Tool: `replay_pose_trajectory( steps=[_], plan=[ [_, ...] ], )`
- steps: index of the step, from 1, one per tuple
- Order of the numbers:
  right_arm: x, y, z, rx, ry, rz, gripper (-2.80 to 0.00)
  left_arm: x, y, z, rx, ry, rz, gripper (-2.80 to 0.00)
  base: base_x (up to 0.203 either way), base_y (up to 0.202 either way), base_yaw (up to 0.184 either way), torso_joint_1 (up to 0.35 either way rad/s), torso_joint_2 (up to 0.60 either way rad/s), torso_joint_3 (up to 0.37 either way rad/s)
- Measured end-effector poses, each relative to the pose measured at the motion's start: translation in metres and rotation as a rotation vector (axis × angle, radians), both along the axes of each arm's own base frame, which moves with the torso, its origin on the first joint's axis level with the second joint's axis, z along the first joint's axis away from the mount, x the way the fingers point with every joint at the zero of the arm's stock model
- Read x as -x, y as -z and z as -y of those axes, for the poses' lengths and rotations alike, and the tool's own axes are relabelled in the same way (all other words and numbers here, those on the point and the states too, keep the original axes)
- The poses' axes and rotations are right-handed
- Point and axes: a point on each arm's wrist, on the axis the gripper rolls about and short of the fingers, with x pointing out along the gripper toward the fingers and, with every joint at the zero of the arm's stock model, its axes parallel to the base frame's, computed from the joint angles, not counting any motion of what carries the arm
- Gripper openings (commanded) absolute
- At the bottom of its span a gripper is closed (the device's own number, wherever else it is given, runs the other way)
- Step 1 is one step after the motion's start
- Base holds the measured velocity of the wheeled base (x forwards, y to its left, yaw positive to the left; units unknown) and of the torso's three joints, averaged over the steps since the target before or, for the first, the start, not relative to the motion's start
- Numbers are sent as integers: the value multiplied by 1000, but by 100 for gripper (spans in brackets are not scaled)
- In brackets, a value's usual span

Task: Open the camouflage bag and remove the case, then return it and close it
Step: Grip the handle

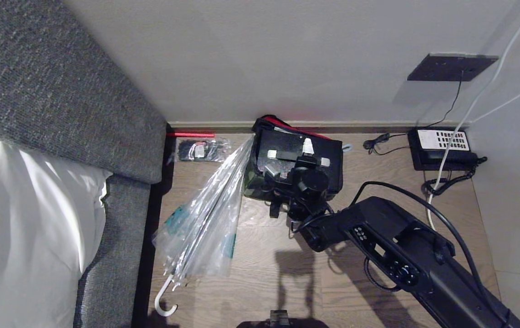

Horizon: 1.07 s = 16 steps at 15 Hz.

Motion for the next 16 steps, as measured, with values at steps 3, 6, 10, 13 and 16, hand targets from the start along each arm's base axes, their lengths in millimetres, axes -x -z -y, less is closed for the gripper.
replay_pose_trajectory(
  steps=[3, 6, 10, 13, 16],
  plan=[
    [-2, 4, 2, -19, 1, 11, 0, 0, 0, 0, 0, 0, 0, -280, 0, 0, 0, 0, 0, 0],
    [-7, 1, 9, -22, 16, 17, 0, 0, 0, 0, 0, 0, 0, -280, 0, 0, 0, 0, 0, 0],
    [-9, -8, 16, -50, 24, 32, 0, 0, 0, 0, 0, 0, 0, -280, 0, 0, 0, 0, 0, 0],
    [1, -13, 14, -68, 0, -1, 0, 0, 0, 0, 0, 0, -1, -280, 0, 0, 0, 0, 0, 0],
    [31, -23, 5, -52, -42, -66, 0, 0, 0, 0, 0, 0, -1, -280, 0, 0, 0, 0, 0, 0]
  ],
)
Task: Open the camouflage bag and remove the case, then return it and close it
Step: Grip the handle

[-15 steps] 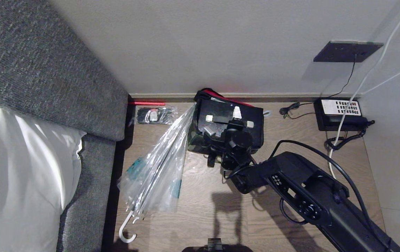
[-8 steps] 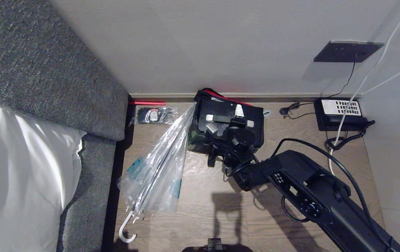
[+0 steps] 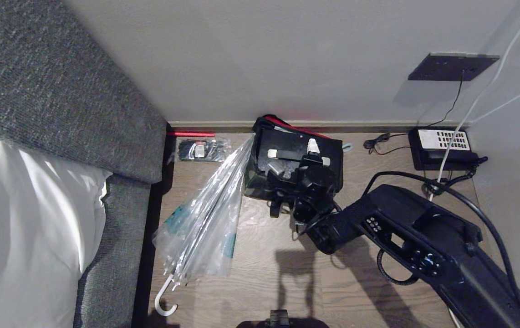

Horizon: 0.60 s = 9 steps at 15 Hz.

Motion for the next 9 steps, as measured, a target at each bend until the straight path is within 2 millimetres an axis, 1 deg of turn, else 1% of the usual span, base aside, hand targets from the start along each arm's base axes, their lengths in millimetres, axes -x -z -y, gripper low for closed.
replay_pose_trajectory(
  steps=[2, 3, 5, 6, 7, 9],
  plan=[
    [27, -11, -1, 20, -23, -54, 0, 0, 0, 0, 0, 0, 0, -280, 0, 0, 0, 0, 0, 0],
    [42, -23, -3, 9, -38, -64, 0, 0, 0, 0, 0, 0, 0, -280, 0, 0, 0, 0, 0, 0],
    [68, -60, -3, -39, -41, -44, 0, 0, 0, 0, 0, 0, 0, -280, 0, 0, 0, 0, 0, 0],
    [78, -82, -1, -73, -26, -21, 0, 0, 0, 0, 0, 1, 0, -280, 0, 0, 0, 0, 0, 0],
    [89, -104, 2, -114, -7, 7, 0, 0, 0, 0, 0, 0, 0, -280, 0, 0, 0, 0, 0, 0],
    [106, -143, 13, -195, 22, 65, 0, 0, 0, 0, 0, 1, 0, -280, 0, 0, 0, 0, 0, 0]
  ],
)
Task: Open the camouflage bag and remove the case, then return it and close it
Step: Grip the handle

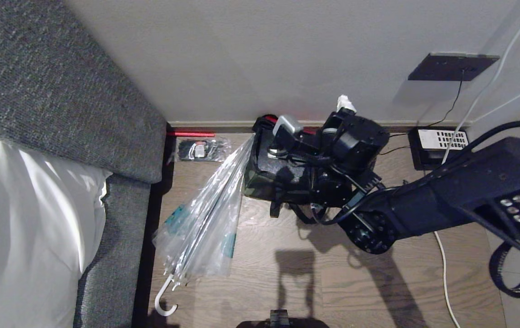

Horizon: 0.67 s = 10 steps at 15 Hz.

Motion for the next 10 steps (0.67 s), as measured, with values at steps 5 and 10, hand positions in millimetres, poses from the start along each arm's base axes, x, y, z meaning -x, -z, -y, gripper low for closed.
replay_pose_trajectory(
  steps=[5, 10],
  plan=[
    [20, -47, 24, -140, 94, 79, 0, 0, 0, 0, 0, 0, -1, -280, 0, 0, 0, 0, 0, 0],
    [32, -47, 34, -146, 137, 113, 0, 0, 0, 0, 0, 0, -1, -280, 0, 0, 0, 0, 0, 0]
  ],
)
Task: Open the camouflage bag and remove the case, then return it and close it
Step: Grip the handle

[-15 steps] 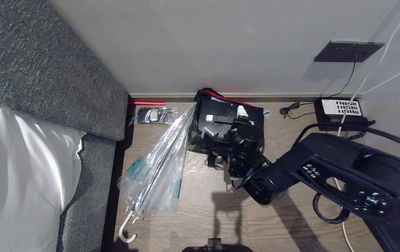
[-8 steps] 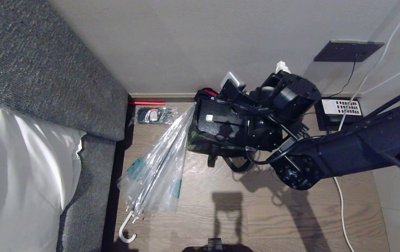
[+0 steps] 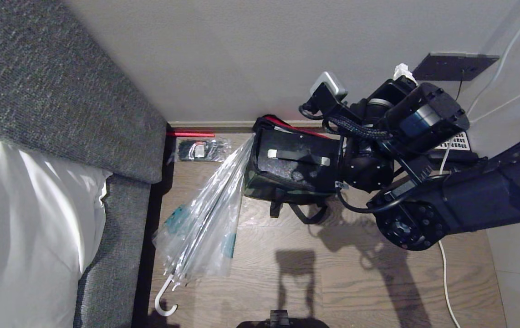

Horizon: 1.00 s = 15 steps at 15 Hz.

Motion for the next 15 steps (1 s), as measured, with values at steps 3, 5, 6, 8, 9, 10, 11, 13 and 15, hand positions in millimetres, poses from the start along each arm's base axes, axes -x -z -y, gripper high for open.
replay_pose_trajectory(
  steps=[3, 5, 6, 8, 9, 10, 11, 13, 15],
  plan=[
    [2, 4, 1, 6, 15, -21, 0, 0, 0, 0, 1, -1, -1, -280, 0, 0, 0, 0, 0, 0],
    [1, 4, 1, 11, 17, -23, 0, 0, 0, 0, 1, -1, -1, -280, 0, 0, 0, 0, 0, 0],
    [1, 5, 1, 12, 18, -24, 0, 0, 0, 0, 2, 0, -1, -280, 0, 0, 0, 0, 0, 0],
    [1, 6, 0, 17, 16, -27, 0, 0, 0, 0, -1, 0, -2, -280, 137, 0, 1, 2, 6, 9],
    [0, 6, 0, 16, 16, -26, 0, 0, 0, 0, -1, -1, 0, -280, 167, 0, 3, 2, 6, -2],
    [0, 7, 0, 18, 18, -28, 0, 0, 0, 0, 0, 0, 1, -280, 100, 0, 0, 2, 7, -2],
    [-1, 8, 0, 19, 18, -29, 0, 0, 0, 0, 2, 0, 1, -280, 0, 0, 0, 0, 0, 0],
    [-1, 8, -1, 26, 17, -32, 0, 0, 0, 0, 1, -1, -1, -280, 0, 0, 0, 0, 0, 0],
    [-1, 10, -1, 44, 24, -45, 0, 0, 0, 0, 1, 0, 0, -280, 0, 0, 0, 0, 0, 0]
  ],
)
